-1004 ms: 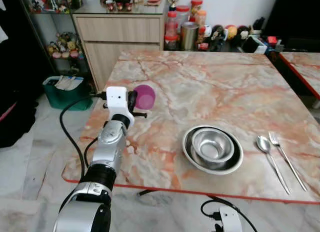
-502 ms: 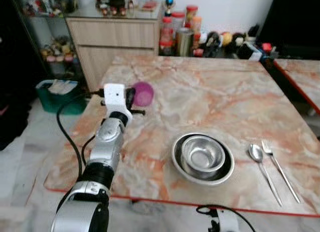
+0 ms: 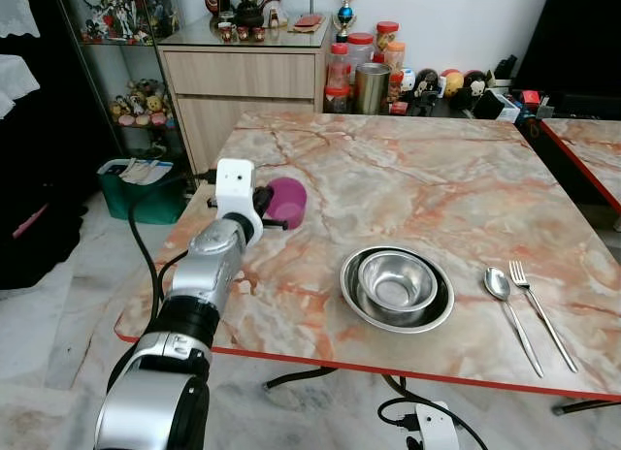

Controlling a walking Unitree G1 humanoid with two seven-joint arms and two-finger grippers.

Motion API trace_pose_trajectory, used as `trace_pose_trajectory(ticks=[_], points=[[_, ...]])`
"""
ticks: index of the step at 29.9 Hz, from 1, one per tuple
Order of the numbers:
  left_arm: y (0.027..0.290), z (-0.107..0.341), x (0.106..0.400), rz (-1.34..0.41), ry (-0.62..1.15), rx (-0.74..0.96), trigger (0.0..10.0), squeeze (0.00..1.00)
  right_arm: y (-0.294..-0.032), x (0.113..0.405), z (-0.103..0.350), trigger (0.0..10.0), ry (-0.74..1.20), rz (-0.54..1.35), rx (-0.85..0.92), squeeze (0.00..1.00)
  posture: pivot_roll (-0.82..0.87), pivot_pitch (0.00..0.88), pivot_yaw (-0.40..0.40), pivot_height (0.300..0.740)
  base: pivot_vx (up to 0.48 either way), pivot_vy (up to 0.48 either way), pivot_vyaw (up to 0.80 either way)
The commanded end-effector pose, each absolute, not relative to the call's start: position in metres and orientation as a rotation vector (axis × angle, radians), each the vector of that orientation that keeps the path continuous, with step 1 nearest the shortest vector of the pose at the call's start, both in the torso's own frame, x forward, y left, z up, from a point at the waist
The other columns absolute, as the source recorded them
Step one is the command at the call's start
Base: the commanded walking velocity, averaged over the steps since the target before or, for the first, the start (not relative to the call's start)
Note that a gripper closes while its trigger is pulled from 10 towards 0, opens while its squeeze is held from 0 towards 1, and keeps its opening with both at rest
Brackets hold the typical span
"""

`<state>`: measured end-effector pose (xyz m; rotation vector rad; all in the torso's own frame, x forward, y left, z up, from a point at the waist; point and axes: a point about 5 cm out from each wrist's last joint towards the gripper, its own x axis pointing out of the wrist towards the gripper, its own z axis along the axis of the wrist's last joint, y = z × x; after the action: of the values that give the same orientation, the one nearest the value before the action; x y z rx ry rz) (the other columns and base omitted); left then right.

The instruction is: Setting the table

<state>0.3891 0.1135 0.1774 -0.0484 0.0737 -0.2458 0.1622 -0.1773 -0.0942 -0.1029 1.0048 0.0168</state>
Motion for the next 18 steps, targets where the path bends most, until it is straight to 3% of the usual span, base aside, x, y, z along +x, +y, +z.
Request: trace_pose_trajectory(ticks=[1, 7, 18], points=[[0.118, 0.187, 0.394, -0.215, 0.079, -0.014, 10.0, 0.00, -0.175, 0.165, -0.093, 10.0, 1.000, 0.020, -0.099, 0.00, 0.00, 0.000, -0.004, 0.740, 0.000, 0.000, 0.00], [0.121, 0.174, 0.397, -0.203, 0.257, 0.063, 10.0, 0.00, -0.174, 0.166, -0.093, 10.0, 1.001, 0.023, -0.095, 0.00, -0.01, 0.000, 0.002, 0.740, 0.000, 0.000, 0.00], [0.110, 0.160, 0.394, -0.229, 0.328, 0.047, 10.0, 0.00, -0.173, 0.164, -0.094, 10.0, 1.008, 0.025, -0.093, 0.00, -0.01, 0.000, 0.005, 0.740, 0.000, 0.000, 0.00]])
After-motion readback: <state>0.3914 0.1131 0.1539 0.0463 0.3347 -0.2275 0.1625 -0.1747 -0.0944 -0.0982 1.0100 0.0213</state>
